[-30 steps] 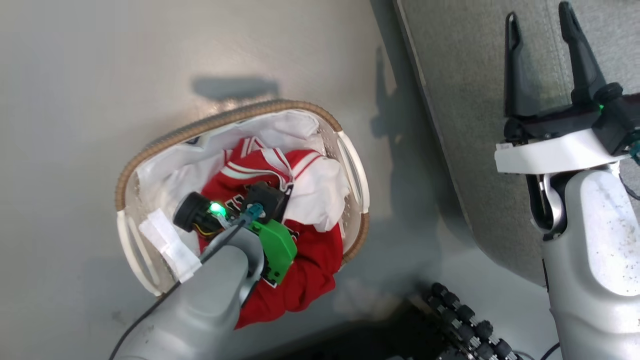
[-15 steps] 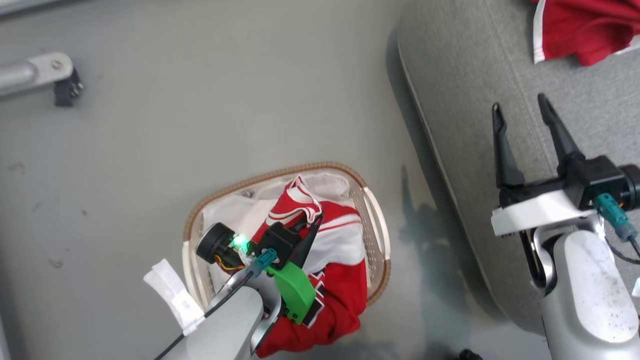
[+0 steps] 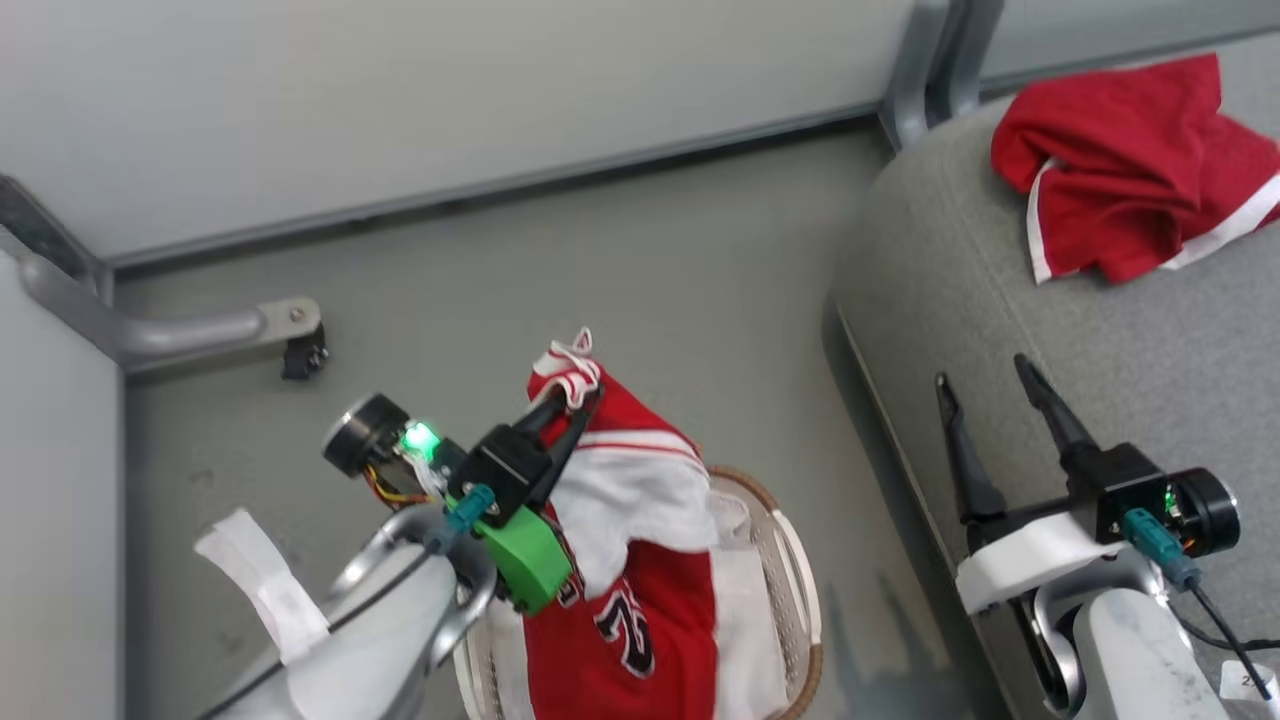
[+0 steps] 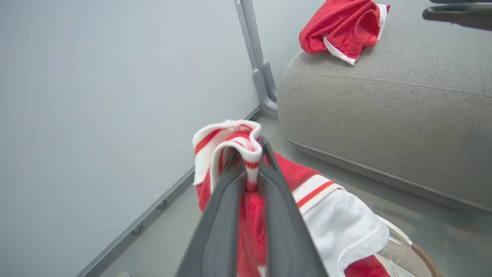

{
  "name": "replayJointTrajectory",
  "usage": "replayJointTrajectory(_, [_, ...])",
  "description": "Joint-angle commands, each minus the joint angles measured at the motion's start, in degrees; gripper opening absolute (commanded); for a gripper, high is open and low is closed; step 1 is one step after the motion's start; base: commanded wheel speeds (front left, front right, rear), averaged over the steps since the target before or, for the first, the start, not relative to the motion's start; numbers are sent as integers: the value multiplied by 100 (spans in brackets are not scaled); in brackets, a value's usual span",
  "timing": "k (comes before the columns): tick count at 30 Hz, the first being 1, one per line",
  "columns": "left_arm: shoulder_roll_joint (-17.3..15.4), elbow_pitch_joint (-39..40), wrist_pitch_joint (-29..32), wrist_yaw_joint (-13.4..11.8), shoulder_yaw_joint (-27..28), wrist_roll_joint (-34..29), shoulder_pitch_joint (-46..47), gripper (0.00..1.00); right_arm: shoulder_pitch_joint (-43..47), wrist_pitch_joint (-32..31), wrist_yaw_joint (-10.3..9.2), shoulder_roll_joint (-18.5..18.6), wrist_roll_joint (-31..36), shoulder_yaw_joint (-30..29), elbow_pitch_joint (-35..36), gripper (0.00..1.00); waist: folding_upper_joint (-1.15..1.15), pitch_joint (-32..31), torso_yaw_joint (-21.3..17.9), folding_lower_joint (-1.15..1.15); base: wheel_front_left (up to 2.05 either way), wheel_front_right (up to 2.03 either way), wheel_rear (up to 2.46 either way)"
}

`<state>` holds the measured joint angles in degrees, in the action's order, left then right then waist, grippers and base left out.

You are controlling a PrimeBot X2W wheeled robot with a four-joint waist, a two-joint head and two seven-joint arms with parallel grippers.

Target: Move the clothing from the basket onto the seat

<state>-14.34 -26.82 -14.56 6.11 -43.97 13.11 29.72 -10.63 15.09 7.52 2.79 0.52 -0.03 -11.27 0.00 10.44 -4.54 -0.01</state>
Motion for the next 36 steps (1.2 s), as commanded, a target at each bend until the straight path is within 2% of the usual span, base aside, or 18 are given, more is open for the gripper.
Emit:
replayJointTrajectory(1, [-108, 140, 40, 32, 12, -46, 143, 0, 150, 11, -6, 21, -8, 39, -22, 100, 0, -789, 286, 1, 0, 0, 0])
replayJointTrajectory(10, [-719, 958, 563, 86, 112, 19, 841, 0, 219, 11, -6, 20, -32, 455, -95, 100, 0, -1146, 245, 1, 0, 0, 0])
replayJointTrajectory(16, [-948, 1135, 720, 116, 195, 97, 1322, 0, 74, 11, -6, 19, -93, 729, -146, 100, 0, -1234, 197, 1, 0, 0, 0])
replayJointTrajectory(25, [-934, 1244, 676, 133, 142, 204, 1805, 0, -96, 11, -6, 20, -121, 1269, -317, 100, 0, -1349, 245, 1, 0, 0, 0])
replayJointTrajectory(36, [-780, 1721, 578, 128, -244, 253, 2023, 0, -568, 11, -6, 20, 24, 1901, -1205, 100, 0, -1474, 525, 1, 0, 0, 0])
